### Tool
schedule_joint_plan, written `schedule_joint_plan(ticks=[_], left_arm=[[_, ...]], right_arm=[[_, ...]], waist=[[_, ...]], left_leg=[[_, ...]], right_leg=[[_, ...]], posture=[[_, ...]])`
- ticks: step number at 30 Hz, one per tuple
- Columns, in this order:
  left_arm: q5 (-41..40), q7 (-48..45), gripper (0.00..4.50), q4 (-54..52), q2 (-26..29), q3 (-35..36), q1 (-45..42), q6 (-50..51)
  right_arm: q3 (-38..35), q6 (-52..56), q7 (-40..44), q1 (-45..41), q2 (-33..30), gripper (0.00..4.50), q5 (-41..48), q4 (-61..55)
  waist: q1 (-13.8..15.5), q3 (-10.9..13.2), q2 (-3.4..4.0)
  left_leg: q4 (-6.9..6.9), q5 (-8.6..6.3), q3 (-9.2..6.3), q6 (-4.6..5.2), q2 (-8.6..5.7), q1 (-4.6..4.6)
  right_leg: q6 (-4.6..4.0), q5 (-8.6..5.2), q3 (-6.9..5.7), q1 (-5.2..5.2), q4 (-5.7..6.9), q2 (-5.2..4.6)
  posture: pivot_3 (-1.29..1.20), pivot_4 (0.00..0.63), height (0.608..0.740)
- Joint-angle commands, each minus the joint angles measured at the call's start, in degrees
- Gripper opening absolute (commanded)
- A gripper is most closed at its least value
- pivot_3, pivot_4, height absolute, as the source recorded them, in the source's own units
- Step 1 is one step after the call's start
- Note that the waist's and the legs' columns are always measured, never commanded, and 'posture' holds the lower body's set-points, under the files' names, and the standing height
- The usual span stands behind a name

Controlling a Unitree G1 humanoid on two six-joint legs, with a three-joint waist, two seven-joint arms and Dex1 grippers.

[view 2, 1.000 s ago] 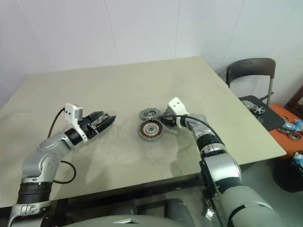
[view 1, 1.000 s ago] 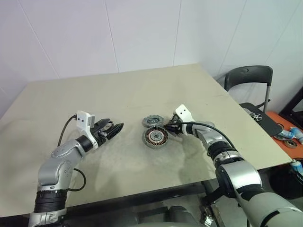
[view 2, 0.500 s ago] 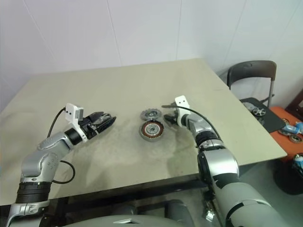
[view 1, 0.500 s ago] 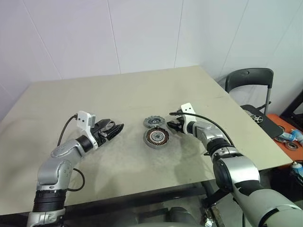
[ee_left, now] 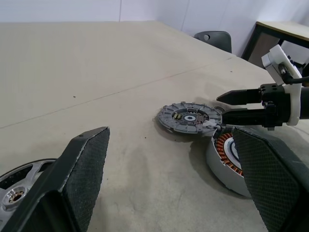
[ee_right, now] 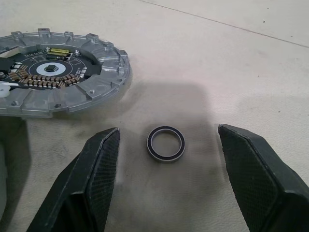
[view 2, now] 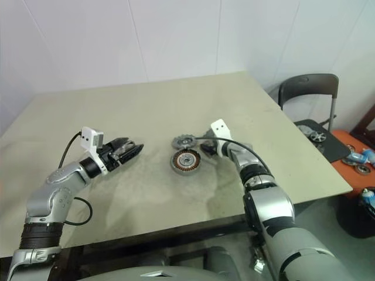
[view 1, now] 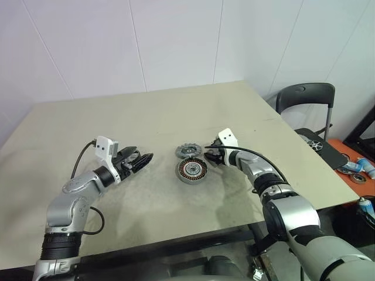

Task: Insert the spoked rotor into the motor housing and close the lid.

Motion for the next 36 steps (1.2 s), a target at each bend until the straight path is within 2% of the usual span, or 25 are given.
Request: schedule_joint_plan(ticks=[1,5,10,18,22,23,26,30,36], left_arm=[[-0.12,0.05,4.32,-1.38,0.59,0.65,-1.34,-0.49],[-0.15,0.31,4.32,-1.66,0.61,0.66,-1.51,-0.22],[-0.23,0.75,4.32,-2.15,0.49,0.6,-1.73,0.18],[-0.39,1.38,4.32,-2.51,0.4,0.55,-1.93,0.49],[-0.29,1.24,4.32,-1.89,0.55,0.65,-2.22,0.26],[-0.24,1.12,4.32,-1.67,0.62,0.69,-2.27,0.16],[-0.21,0.73,4.32,-0.99,0.8,0.86,-2.4,-0.07],[-0.08,0.36,4.32,-0.32,0.85,0.83,-2.51,-0.37],[0.11,-0.24,4.32,0.7,0.6,0.7,-2.75,-1.02]], right_arm=[[0.02,2.61,0.05,1.23,0.4,3.03,-0.18,1.5],[-0.68,4.65,-0.65,0.96,0.37,1.83,0.41,1.67],[-0.44,5.37,0.24,1.1,0.5,1.83,0.71,1.15],[-0.55,6.45,2.31,1.29,0.09,1.83,1.48,-0.04],[-2.59,9.73,-0.4,0.54,-0.1,0.97,3.07,-0.17],[-3.42,10.68,-1.59,0.11,-0.1,0.97,3.67,-0.15],[-4.61,12.32,1.85,-0.46,0.5,0.97,6.01,-3.4],[-3.81,14.7,1.21,0.13,0.74,0.71,5.68,-6.93],[-2.94,19.06,3.47,2.68,0.55,0.71,7.04,-17.39]], waist=[[0.04,0.0,0.0],[0.08,0.0,0.0],[0.23,0.01,0.01],[0.13,0.01,0.01],[0.18,0.01,0.02],[0.22,0.01,0.02],[0.44,0.02,0.02],[0.18,0.07,0.06],[0.19,0.07,0.05]], left_leg=[[0.0,0.0,0.0,0.0,0.0,0.0],[0.01,0.0,0.0,0.0,0.0,0.17],[0.01,-0.01,0.0,0.0,0.0,0.62],[-0.09,-0.03,0.0,0.03,0.0,0.61],[-0.09,-0.03,-0.01,0.04,0.0,0.6],[-0.09,-0.04,-0.01,0.04,0.0,0.59],[-0.06,-0.03,-0.01,0.04,-0.01,0.59],[-0.08,-0.04,-0.01,0.04,-0.01,0.52],[-0.09,-0.03,-0.02,0.03,0.0,-0.14]], right_leg=[[0.0,0.0,0.0,0.01,0.0,0.0],[0.01,-0.02,0.0,0.19,0.0,0.0],[0.06,-0.28,0.0,0.7,-0.05,0.0],[0.23,-0.19,0.0,0.65,-0.08,-0.01],[0.24,-0.2,0.0,0.65,-0.1,-0.01],[0.24,-0.2,0.0,0.65,-0.1,-0.02],[0.1,-0.29,0.0,0.68,-0.1,-0.03],[0.13,-0.29,0.0,0.59,-0.11,-0.02],[0.09,-0.06,0.0,-0.14,-0.08,-0.03]], posture=[[0.0,0.0,0.74],[0.0,0.0,0.74],[0.0,0.0,0.74],[0.0,0.0,0.74],[0.0,0.0,0.74],[0.0,0.0,0.74],[0.0,0.0,0.74],[0.0,0.0,0.74],[0.0,0.0,0.74]])
